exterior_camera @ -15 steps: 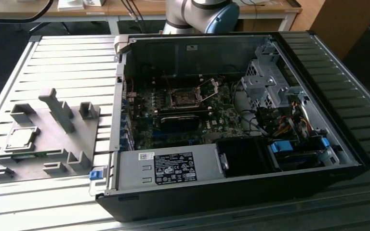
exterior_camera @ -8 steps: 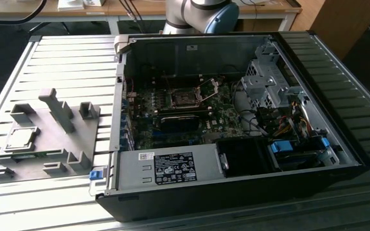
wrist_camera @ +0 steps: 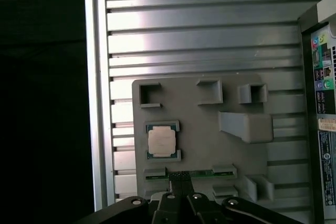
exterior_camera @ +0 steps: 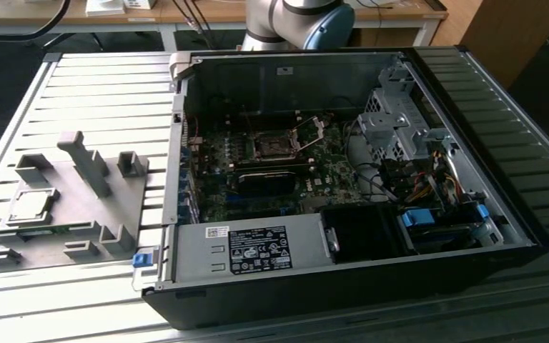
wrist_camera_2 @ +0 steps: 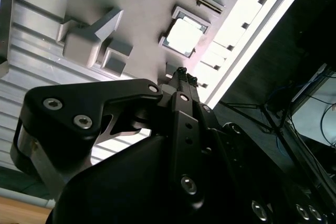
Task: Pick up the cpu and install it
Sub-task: 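Pick up the cpu and move it towards the insertion slot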
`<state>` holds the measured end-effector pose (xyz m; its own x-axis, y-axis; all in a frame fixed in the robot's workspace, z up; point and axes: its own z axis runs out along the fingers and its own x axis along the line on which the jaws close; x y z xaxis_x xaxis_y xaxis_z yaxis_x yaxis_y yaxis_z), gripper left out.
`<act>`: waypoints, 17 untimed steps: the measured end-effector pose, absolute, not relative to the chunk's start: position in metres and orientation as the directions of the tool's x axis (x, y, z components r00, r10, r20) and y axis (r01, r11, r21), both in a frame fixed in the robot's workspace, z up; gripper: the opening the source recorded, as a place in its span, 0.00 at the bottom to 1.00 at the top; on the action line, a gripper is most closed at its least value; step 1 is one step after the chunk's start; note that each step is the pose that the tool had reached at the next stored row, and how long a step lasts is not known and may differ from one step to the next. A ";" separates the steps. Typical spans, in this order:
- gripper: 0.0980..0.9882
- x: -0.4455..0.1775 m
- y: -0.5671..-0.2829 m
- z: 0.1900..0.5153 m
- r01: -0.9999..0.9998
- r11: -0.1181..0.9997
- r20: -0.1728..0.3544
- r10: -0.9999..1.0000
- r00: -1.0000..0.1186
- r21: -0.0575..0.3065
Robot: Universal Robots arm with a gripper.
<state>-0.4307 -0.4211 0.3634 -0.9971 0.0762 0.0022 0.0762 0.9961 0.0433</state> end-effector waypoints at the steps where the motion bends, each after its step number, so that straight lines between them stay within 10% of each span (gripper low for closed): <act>1: 0.01 -0.431 -0.421 0.363 0.076 0.996 0.002 0.076 -0.997 0.043; 17: 0.01 -0.431 -0.423 0.352 0.076 0.996 0.004 0.076 -0.997 0.044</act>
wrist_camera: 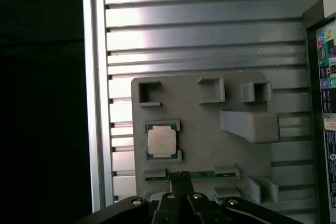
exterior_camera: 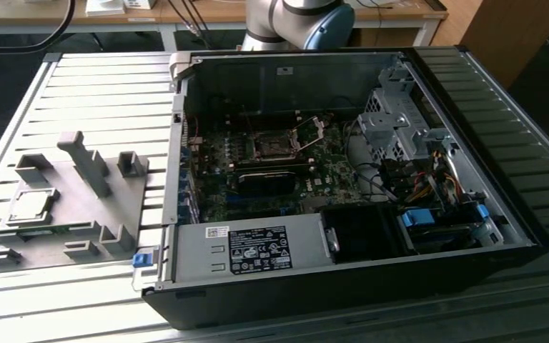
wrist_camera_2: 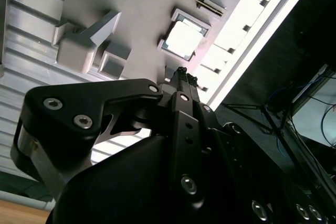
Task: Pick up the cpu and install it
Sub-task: 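Pick up the cpu and move it towards the insertion slot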
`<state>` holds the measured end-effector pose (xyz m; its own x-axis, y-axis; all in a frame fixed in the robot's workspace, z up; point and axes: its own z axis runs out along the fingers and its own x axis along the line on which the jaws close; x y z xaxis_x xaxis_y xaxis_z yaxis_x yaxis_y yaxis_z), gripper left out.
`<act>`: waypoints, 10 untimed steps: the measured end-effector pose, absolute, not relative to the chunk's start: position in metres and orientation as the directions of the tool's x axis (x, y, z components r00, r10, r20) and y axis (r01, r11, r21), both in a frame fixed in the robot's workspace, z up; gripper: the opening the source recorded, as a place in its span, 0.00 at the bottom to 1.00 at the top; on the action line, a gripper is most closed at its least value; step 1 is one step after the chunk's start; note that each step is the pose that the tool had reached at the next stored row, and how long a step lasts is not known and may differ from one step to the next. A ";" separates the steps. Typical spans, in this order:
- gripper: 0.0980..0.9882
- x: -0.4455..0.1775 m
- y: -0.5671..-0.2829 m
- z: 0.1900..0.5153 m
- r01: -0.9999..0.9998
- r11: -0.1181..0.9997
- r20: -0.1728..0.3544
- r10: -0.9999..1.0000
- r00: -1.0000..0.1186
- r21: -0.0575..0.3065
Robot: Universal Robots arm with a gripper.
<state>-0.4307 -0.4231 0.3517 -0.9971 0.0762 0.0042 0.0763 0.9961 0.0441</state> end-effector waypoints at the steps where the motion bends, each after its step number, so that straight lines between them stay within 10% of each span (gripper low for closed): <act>1: 0.01 -0.431 -0.423 0.351 0.076 0.996 0.004 0.076 -0.997 0.044; 10: 0.01 -0.431 -0.424 0.342 0.076 0.996 0.009 0.076 -0.997 0.044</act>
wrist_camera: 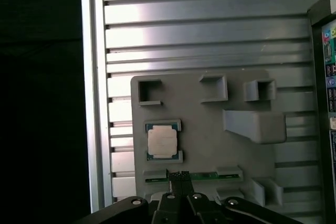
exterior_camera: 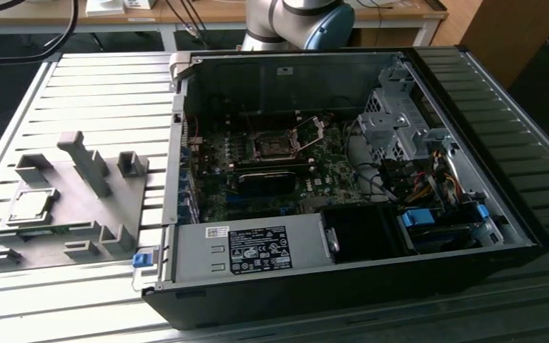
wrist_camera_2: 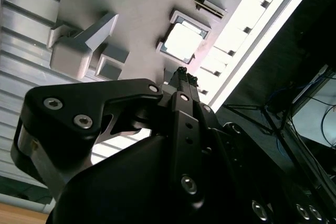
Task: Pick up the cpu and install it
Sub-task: 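Pick up the cpu and move it towards the insertion slot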
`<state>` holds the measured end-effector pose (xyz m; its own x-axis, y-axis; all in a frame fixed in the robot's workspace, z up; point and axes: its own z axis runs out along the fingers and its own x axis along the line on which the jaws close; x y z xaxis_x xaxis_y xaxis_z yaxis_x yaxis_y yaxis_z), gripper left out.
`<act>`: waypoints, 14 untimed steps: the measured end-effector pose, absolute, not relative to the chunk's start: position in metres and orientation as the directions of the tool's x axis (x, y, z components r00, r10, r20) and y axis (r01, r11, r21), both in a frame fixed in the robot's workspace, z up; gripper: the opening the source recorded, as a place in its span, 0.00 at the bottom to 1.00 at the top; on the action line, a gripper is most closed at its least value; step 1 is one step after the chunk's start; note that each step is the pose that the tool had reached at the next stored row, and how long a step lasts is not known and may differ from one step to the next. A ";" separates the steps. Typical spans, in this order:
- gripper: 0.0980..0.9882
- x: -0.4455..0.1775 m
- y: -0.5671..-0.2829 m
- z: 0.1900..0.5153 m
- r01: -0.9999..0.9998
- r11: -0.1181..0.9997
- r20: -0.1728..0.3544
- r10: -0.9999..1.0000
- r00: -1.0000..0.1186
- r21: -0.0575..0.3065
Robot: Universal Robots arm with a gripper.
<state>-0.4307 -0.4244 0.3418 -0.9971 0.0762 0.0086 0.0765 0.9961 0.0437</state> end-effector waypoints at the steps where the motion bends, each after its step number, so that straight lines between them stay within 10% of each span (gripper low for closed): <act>1: 0.01 -0.431 -0.424 0.341 0.077 0.996 0.011 0.076 -0.997 0.043; 14: 0.28 -0.431 -0.427 0.328 0.078 0.996 0.035 0.076 -0.996 0.042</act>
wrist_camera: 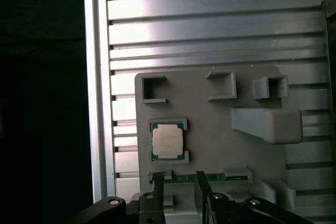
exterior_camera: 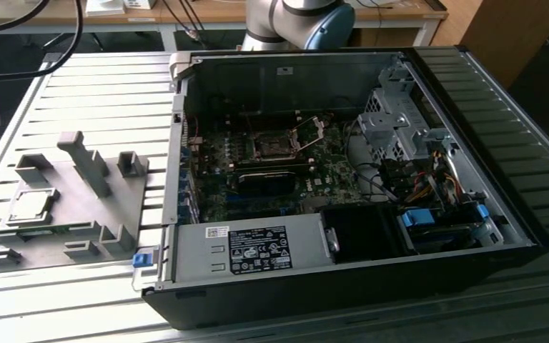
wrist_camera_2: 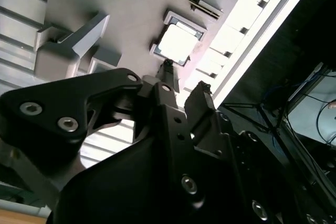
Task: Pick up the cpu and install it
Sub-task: 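Pick up the cpu and move it towards the insertion slot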
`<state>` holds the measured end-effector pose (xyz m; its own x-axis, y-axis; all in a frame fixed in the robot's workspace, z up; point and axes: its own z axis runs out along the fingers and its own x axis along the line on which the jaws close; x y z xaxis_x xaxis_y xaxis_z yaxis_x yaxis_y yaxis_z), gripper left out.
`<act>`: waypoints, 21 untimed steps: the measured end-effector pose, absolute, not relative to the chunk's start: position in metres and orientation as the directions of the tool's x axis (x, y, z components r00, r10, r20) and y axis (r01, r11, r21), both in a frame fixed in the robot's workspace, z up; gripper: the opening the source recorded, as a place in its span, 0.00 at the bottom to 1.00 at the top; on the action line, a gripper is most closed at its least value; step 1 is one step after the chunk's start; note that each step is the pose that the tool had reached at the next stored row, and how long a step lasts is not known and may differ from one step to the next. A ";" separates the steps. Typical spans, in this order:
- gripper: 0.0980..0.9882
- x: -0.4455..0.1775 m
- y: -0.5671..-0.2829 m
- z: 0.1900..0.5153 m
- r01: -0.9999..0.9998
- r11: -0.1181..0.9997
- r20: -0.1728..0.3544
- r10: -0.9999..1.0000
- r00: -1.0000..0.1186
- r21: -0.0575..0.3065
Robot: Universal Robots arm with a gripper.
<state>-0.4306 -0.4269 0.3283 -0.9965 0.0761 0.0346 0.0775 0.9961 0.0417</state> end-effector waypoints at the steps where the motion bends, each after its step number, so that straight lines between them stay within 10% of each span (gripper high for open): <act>1: 0.28 -0.431 -0.427 0.327 0.078 0.996 0.036 0.076 -0.996 0.042; 4: 0.45 -0.431 -0.428 0.324 0.078 0.996 0.039 0.076 -0.996 0.041; 21: 0.45 -0.431 -0.429 0.312 0.078 0.996 0.044 0.076 -0.996 0.041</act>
